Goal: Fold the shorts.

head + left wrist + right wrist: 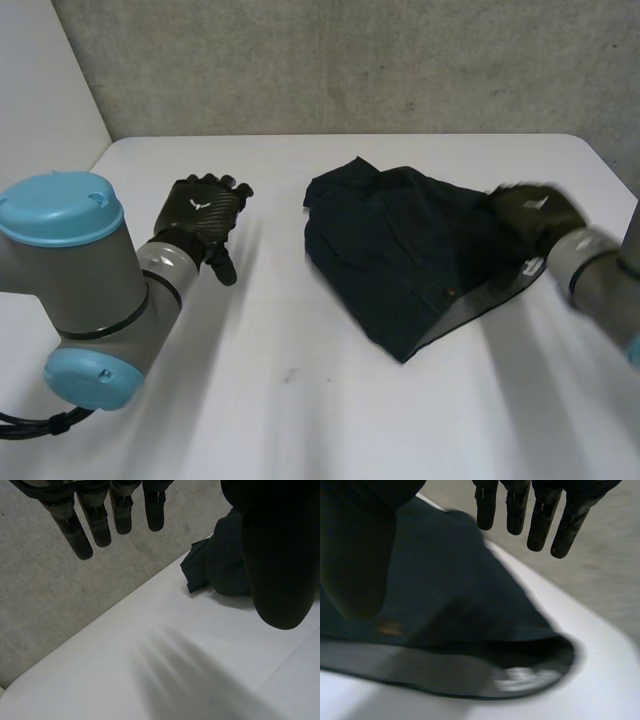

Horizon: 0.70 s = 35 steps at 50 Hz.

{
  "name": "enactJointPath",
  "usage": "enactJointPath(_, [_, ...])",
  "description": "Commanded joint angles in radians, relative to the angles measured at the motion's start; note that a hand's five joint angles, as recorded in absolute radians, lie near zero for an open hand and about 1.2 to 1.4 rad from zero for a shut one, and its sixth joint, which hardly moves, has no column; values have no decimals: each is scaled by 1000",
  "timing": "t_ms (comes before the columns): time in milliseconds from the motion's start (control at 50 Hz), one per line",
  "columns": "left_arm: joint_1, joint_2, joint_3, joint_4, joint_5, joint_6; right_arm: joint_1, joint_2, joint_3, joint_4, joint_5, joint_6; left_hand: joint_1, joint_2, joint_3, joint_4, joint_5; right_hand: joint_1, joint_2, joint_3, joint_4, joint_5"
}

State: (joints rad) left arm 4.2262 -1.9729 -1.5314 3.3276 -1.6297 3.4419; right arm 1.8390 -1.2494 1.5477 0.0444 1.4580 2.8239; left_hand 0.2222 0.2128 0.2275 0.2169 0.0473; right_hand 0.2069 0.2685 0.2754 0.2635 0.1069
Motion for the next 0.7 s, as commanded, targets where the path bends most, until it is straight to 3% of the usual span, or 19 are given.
enactJointPath(20, [-8,-14,2,3,-1,-1,123,-81,190,-21,-87,261,15,24,10,20,15,139,78,71,83,65])
enactJointPath(140, [-14,-14,-7,3,-2,-4,194,-13,207,-138,-76,382,15,24,10,20,15,139,78,71,83,65])
enactJointPath(420, [-8,-14,-22,3,-4,-6,243,211,131,-253,65,384,15,24,10,20,15,236,175,168,180,162])
enactJointPath(480, [-11,-14,-24,3,-4,-7,244,235,115,-268,88,382,15,24,10,20,15,339,277,270,282,264])
enactJointPath(520, [-12,-15,-24,3,-4,-9,244,242,109,-290,108,379,15,24,10,20,15,578,517,510,522,504])
enactJointPath(540, [-12,-14,-26,3,-4,-9,244,240,112,-305,117,378,12,21,7,17,12,992,931,924,936,918])
enactJointPath(560, [-12,-14,-26,3,-4,-7,244,235,114,-316,119,378,12,21,7,17,12,1187,1126,1119,1131,1113])
enactJointPath(620, [-12,-14,-26,3,-4,-7,238,211,117,-351,107,373,12,21,7,17,12,1189,1128,1121,1133,1115])
enactJointPath(700, [-11,-15,-23,6,-6,-9,240,72,108,-353,88,298,9,18,4,14,9,1189,1128,1121,1133,1115])
